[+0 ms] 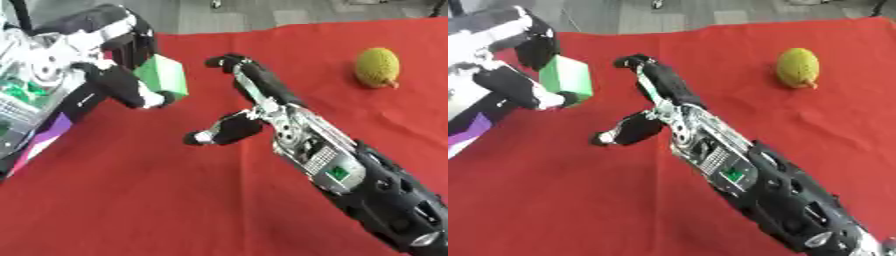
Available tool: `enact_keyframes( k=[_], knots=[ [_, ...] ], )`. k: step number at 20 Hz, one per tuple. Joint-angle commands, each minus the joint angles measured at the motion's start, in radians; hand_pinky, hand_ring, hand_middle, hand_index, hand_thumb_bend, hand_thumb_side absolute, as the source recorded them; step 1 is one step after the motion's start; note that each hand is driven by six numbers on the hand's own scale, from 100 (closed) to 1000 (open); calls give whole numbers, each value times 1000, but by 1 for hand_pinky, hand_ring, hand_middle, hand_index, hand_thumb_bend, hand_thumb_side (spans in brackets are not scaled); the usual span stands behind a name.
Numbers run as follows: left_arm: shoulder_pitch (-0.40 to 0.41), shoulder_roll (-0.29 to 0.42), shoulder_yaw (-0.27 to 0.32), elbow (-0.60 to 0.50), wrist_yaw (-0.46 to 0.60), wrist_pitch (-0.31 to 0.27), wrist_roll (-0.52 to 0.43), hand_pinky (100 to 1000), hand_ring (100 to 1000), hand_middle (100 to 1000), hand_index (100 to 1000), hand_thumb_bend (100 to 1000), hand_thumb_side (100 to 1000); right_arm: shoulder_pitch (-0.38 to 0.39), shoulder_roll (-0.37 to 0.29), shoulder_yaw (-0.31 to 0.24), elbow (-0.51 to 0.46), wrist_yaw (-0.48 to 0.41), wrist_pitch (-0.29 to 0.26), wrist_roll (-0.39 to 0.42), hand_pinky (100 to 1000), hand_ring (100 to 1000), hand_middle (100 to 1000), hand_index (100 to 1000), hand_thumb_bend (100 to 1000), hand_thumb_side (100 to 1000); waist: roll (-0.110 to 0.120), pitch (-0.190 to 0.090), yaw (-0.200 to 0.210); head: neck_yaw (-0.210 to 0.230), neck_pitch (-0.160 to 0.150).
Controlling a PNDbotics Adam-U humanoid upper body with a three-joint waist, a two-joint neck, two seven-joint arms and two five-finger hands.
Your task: Pick up the objects with one hand, pass them to the other hand, and then place them into the box on the other side of the table.
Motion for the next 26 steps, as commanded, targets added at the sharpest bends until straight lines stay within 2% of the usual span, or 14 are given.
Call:
enact_keyframes(
  k=[1,5,10,16,19,20,22,26],
  knots=[
    [17,83,77,11,-9,39,42,552,480,395,403,363,100,-9,-26,-20,-42,-34,-3,-20,861,881,861,883,742,277,10,-36,0,3,-1],
    [63,135,145,65,5,57,121,552,474,405,401,368,100,-5,-46,-33,-68,-74,-11,-32,861,878,860,883,698,293,6,-32,-4,24,-1],
    [104,181,235,160,21,79,227,564,478,415,410,363,100,1,-70,-62,-94,-130,-15,-47,852,843,824,835,701,284,0,-29,-6,58,-1],
    [115,205,292,330,33,84,315,571,493,441,443,355,100,6,-89,-82,-138,-179,-16,-71,848,833,815,828,701,275,-5,-28,-9,89,-1],
    [101,193,310,440,22,73,372,589,506,466,490,403,100,8,-93,-85,-158,-191,-11,-68,847,831,813,827,702,272,-10,-29,-13,99,-1],
    [94,187,316,475,22,68,389,600,514,481,513,458,100,8,-93,-86,-162,-194,-10,-67,847,830,813,826,702,271,-11,-30,-13,101,-1],
    [79,170,328,540,36,45,422,620,529,500,536,511,100,7,-92,-88,-165,-200,-8,-66,846,829,812,826,702,270,-13,-29,-13,102,-1],
    [60,150,336,655,75,-15,479,663,582,566,616,672,248,6,-92,-91,-166,-208,-9,-68,845,828,811,825,701,268,-14,-27,-15,119,-1]
  ],
)
